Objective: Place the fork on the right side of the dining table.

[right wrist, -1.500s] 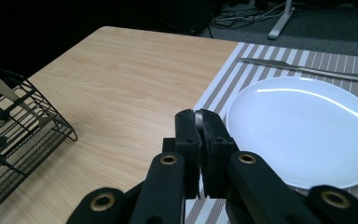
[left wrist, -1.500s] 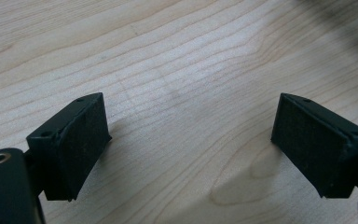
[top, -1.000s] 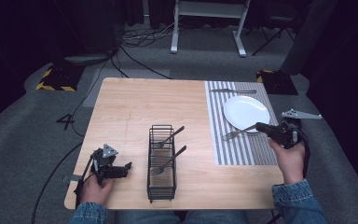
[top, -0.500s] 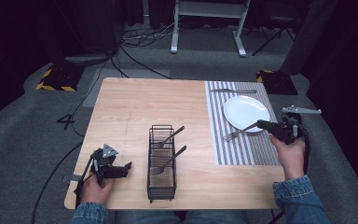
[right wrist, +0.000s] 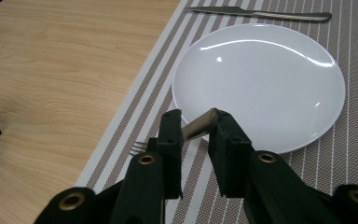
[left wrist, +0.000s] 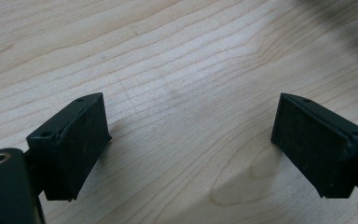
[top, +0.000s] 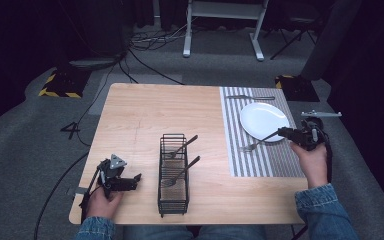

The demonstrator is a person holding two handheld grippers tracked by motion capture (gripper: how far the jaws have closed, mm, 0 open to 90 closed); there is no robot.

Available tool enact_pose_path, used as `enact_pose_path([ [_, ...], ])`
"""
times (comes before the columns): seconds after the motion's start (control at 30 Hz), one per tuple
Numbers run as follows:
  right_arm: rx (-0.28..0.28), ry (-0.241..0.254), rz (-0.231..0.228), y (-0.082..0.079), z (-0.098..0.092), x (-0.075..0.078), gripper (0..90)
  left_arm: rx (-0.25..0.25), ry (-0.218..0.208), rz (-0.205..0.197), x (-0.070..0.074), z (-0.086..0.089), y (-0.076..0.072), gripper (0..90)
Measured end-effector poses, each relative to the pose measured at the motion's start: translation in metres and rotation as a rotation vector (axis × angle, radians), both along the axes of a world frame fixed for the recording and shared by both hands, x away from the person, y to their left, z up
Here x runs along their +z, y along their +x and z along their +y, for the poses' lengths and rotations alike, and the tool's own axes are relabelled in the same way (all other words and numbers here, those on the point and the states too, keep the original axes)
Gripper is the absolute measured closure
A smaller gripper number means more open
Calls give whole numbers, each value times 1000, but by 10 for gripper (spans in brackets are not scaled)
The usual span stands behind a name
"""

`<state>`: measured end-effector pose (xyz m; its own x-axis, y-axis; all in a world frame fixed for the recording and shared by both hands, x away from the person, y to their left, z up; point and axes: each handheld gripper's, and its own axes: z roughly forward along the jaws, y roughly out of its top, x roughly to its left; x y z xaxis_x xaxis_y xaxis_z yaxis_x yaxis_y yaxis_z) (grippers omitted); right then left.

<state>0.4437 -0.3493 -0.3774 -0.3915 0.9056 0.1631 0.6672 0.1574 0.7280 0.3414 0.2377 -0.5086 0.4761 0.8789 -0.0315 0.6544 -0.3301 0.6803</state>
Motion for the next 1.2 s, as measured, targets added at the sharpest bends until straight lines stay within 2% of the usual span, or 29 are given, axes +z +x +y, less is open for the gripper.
enact_pose_path([
  [0.4, 7, -31, 12, 10, -4, -8, 581, 1, -1, 0, 0, 0, 0, 110],
  [0.7, -12, -26, 40, 11, -12, -16, 547, 1, -2, 0, 0, 0, 0, 110],
  [0.8, -24, -8, 57, 12, -16, -24, 509, 0, 0, 0, 0, 0, 0, 110],
  [0.93, -39, 1, 68, 12, -20, -29, 504, 1, -2, 0, 0, 0, 0, 110],
  [1.0, -37, 19, 92, 14, -23, -35, 504, 1, -1, 0, 0, 0, 0, 110],
  [1.2, -51, 13, 110, 16, -27, -44, 499, 1, -2, 0, 0, 0, 0, 110],
])
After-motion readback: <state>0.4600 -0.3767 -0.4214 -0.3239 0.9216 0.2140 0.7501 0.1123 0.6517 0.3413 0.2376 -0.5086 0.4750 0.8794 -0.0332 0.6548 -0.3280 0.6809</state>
